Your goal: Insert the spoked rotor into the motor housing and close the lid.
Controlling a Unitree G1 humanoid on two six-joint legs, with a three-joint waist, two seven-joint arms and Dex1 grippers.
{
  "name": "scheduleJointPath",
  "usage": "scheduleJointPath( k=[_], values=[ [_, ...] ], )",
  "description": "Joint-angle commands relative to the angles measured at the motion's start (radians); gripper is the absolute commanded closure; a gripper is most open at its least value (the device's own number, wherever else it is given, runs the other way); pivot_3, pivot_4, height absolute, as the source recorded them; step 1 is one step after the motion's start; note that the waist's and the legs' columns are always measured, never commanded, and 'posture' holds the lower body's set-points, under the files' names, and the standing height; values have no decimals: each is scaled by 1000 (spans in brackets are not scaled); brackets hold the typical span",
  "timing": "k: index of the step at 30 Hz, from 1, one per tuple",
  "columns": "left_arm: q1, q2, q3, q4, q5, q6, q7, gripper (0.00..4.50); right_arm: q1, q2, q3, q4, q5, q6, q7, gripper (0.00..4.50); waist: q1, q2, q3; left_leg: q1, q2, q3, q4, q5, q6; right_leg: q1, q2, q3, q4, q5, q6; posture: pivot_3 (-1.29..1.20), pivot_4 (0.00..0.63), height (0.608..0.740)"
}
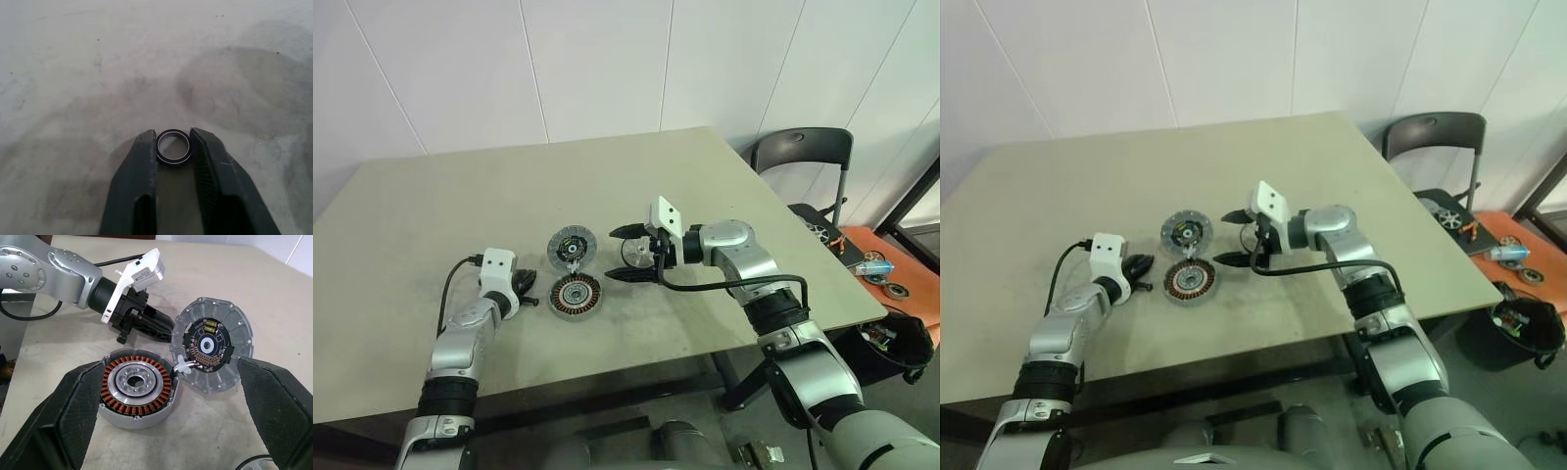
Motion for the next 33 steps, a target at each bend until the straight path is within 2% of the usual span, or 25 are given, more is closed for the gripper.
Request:
scheduleJointPath(
  k=[1,7,17,23,28,33],
  values=[
    [-20,5,3,-13,7,4,4,3825,-36,4,-14,-10,13,-20,-6,0,0,0,0,0,0,0,0,0,0,0,0,0,0,0,0,0,0,740],
    [14,14,14,-74,-6,28,1,3825,-36,2,-15,-6,11,-25,-11,0,0,0,0,0,0,0,0,0,0,0,0,0,0,0,0,0,0,740],
    [262,149,86,-454,-114,83,-163,3825,-21,-28,-18,41,1,-51,-9,0,-2,1,1,-1,0,0,-1,0,0,-1,0,0,0,-2,-3,0,0,740],
    [374,233,130,-663,-244,107,-308,3825,4,-57,-13,53,0,-53,9,0,-3,1,1,-1,0,1,-1,0,0,-1,0,1,-1,-2,-4,0,0,740],
    [337,269,70,-770,-346,183,-369,3825,32,-93,-16,43,9,-43,39,0,-3,2,1,-1,0,1,-1,0,0,-1,0,1,-1,-3,-3,0,0,740],
    [204,241,-3,-701,-360,206,-378,3825,60,-135,-11,30,1,-62,70,0,-3,2,1,-1,0,1,0,0,0,0,0,1,-1,-3,-3,0,0,740]
  ],
)
